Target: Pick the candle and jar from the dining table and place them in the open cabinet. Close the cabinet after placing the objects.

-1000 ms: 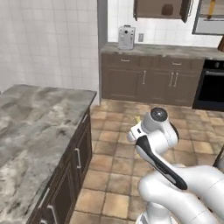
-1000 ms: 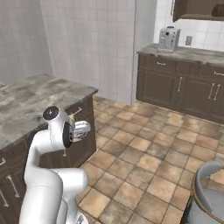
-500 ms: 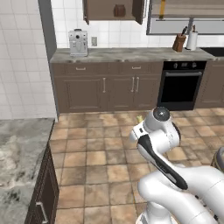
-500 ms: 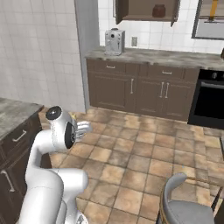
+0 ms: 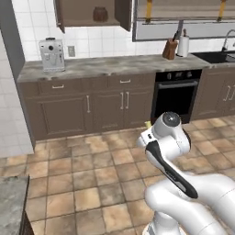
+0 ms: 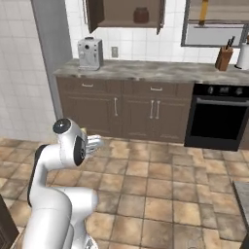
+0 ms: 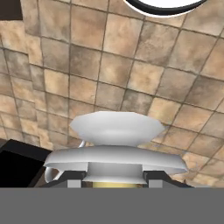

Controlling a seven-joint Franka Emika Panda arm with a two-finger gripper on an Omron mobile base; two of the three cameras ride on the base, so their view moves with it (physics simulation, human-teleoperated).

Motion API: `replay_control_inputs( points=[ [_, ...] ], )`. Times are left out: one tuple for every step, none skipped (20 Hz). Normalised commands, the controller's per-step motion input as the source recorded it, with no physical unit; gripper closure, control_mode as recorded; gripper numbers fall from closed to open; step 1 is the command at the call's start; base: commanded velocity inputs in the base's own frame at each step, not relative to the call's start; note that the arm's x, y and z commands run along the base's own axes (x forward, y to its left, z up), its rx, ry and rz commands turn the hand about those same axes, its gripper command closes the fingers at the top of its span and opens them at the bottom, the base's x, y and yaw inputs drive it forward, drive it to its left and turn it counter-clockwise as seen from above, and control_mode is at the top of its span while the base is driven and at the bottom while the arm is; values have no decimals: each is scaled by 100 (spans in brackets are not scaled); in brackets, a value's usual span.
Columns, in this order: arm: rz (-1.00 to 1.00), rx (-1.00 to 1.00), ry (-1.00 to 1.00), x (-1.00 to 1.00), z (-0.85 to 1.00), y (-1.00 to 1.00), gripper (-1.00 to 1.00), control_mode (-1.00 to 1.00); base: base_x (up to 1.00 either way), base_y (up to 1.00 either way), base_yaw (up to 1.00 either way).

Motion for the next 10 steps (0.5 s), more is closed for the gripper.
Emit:
replay_control_inputs(
  points=[
    [0, 0, 0, 0, 0, 0, 100, 100, 100, 22, -27],
    [0, 0, 0, 0, 0, 0, 100, 100, 100, 26, -26],
    [0, 0, 0, 0, 0, 0, 100, 100, 100, 29, -25],
    [0, 0, 0, 0, 0, 0, 100, 100, 100, 35, -23],
    [0, 0, 0, 0, 0, 0, 100, 100, 100, 37, -22],
    [0, 0, 0, 0, 0, 0, 100, 100, 100, 38, -21],
    [0, 0, 0, 0, 0, 0, 100, 100, 100, 39, -21],
    [0, 0, 0, 0, 0, 0, 100, 100, 100, 35, -20],
    [0, 0, 0, 0, 0, 0, 100, 100, 100, 36, -19],
    [0, 0, 0, 0, 0, 0, 100, 100, 100, 36, -19]
  ],
)
